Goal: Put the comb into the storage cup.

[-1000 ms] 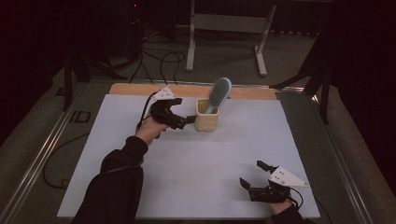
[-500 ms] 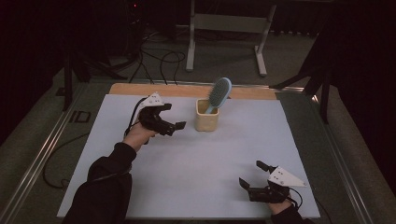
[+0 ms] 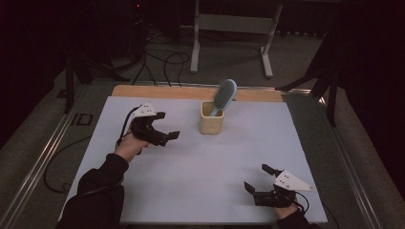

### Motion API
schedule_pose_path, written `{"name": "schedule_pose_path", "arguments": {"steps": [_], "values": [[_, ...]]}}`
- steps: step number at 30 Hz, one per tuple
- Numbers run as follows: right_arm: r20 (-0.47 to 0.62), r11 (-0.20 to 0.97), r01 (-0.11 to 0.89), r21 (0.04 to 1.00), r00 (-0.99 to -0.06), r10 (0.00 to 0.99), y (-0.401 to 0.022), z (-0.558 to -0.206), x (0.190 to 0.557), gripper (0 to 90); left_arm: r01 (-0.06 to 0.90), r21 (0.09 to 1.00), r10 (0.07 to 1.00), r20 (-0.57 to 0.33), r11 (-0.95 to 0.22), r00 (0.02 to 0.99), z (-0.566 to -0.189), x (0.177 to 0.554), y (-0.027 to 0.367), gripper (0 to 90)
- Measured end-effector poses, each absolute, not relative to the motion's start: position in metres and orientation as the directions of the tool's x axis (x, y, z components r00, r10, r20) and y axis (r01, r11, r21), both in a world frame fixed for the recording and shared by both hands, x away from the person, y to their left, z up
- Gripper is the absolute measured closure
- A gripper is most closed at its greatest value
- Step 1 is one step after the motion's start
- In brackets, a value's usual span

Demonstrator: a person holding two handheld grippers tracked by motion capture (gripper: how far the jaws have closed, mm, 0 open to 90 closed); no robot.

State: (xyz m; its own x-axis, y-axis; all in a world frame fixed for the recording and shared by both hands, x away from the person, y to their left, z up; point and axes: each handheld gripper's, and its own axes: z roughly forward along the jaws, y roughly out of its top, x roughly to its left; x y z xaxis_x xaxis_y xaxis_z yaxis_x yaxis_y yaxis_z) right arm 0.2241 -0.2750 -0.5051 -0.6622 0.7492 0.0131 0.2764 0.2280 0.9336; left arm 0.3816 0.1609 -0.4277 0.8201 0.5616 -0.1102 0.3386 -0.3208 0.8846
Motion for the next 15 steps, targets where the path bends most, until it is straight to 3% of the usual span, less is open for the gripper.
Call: {"name": "schedule_pose_path", "arguments": {"steps": [15], "values": [[0.009, 0.232, 0.275, 0.933, -0.661, 0.750, -0.274, -0.505, 0.225, 7.5, 0.349, 0.878, 0.582, -0.103, -0.327, 0.806, -0.436, 0.358, 0.194, 0.0]]}}
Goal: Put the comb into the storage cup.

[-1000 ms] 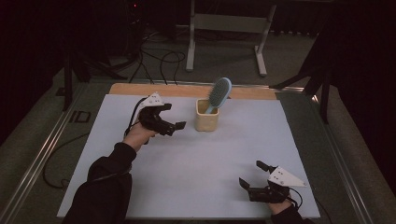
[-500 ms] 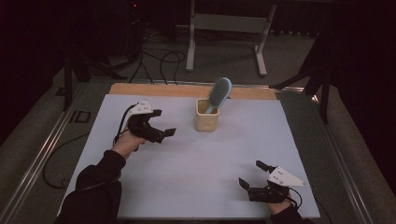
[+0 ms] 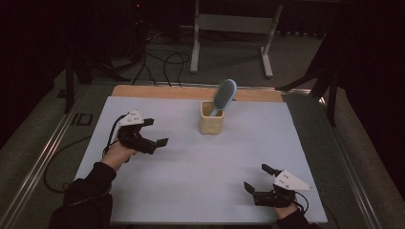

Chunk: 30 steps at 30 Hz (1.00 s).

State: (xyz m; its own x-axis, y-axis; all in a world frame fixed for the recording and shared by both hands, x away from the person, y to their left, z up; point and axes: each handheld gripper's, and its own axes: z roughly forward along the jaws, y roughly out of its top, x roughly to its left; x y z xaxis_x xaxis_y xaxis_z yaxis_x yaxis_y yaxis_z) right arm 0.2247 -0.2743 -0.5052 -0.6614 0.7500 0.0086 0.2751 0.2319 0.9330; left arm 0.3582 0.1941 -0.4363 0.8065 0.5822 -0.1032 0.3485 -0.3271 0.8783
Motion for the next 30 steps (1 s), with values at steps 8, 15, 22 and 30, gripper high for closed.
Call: {"name": "schedule_pose_path", "arguments": {"steps": [8, 15, 22, 30], "values": [[0.011, 0.231, 0.278, 0.932, -0.660, 0.751, -0.273, -0.506, 0.225, 7.5, 0.358, 0.875, 0.598, -0.103, -0.325, 0.795, -0.443, 0.342, 0.213, 0.0], [0.008, 0.233, 0.276, 0.933, -0.661, 0.751, -0.273, -0.505, 0.225, 7.5, 0.368, 0.873, 0.613, -0.105, -0.319, 0.783, -0.452, 0.322, 0.228, 0.0], [0.008, 0.236, 0.279, 0.931, -0.661, 0.750, -0.272, -0.506, 0.225, 7.5, 0.392, 0.858, 0.639, -0.101, -0.332, 0.763, -0.463, 0.303, 0.241, 0.0], [0.004, 0.241, 0.277, 0.930, -0.663, 0.749, -0.272, -0.505, 0.225, 7.5, 0.407, 0.846, 0.677, -0.077, -0.344, 0.732, -0.477, 0.282, 0.254, 0.0]]}}
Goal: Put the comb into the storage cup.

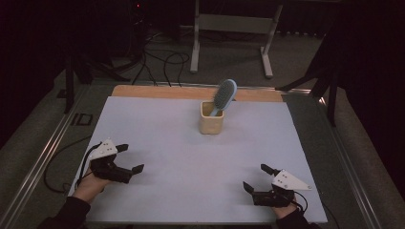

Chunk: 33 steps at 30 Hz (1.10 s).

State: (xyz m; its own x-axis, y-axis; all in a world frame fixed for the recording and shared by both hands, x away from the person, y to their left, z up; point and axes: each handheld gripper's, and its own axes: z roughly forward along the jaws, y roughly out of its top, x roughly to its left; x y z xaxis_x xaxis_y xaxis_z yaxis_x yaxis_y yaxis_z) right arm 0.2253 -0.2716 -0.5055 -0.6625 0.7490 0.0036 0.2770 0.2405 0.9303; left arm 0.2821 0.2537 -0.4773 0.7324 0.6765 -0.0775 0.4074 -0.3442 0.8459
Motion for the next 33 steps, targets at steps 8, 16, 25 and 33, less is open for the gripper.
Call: {"name": "schedule_pose_path", "arguments": {"steps": [8, 16, 25, 33], "values": [[0.002, 0.244, 0.278, 0.929, -0.663, 0.748, -0.272, -0.506, 0.226, 7.5, 0.417, 0.841, 0.708, -0.057, -0.346, 0.704, -0.490, 0.263, 0.264, 0.0], [0.000, 0.244, 0.275, 0.930, -0.664, 0.748, -0.272, -0.506, 0.226, 7.5, 0.422, 0.840, 0.728, -0.050, -0.339, 0.684, -0.501, 0.247, 0.272, 0.0], [-0.002, 0.247, 0.274, 0.929, -0.664, 0.748, -0.272, -0.506, 0.226, 7.6, 0.447, 0.819, 0.768, -0.013, -0.359, 0.641, -0.505, 0.237, 0.275, 0.0], [-0.007, 0.253, 0.269, 0.929, -0.672, 0.740, -0.272, -0.506, 0.225, 7.5, 0.449, 0.831, 0.779, -0.031, -0.329, 0.627, -0.513, 0.235, 0.281, 0.0]]}}
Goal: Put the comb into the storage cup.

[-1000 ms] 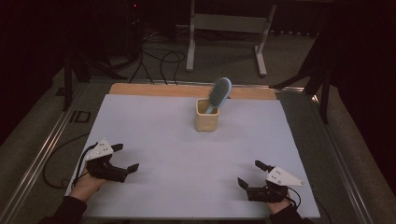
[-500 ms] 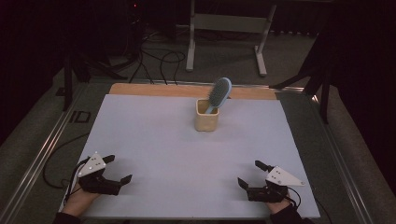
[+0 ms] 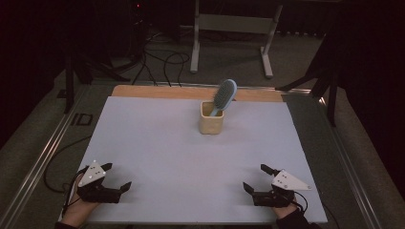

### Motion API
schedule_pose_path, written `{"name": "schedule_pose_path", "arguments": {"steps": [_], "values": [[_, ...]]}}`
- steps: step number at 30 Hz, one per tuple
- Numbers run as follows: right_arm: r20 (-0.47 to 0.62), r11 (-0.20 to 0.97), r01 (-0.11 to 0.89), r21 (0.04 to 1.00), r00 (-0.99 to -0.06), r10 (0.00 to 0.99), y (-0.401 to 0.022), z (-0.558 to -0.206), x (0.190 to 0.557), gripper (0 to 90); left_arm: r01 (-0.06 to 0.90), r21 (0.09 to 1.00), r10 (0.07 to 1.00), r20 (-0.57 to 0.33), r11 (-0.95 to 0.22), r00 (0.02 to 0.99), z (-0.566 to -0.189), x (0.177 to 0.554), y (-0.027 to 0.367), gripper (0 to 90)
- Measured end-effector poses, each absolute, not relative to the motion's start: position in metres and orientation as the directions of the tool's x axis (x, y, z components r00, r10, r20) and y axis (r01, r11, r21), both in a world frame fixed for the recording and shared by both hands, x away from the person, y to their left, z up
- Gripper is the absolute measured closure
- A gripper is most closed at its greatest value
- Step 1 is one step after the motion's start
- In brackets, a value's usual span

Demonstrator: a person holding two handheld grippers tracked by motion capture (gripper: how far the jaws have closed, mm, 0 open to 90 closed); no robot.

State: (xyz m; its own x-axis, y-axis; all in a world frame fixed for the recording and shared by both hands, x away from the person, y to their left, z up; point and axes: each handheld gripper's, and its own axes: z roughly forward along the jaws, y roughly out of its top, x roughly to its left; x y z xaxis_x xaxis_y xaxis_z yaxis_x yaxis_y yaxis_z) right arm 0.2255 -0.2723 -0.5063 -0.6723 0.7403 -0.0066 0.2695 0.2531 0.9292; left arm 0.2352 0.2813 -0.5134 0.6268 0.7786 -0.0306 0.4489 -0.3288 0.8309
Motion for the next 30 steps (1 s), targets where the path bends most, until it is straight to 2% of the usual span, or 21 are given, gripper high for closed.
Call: {"name": "schedule_pose_path", "arguments": {"steps": [30], "values": [[-0.004, 0.258, 0.277, 0.925, -0.674, 0.739, -0.2705, -0.5078, 0.2263, 7.5, 0.438, 0.854, 0.771, -0.071, -0.281, 0.633, -0.5122, 0.2344, 0.2805, 0.0]]}}
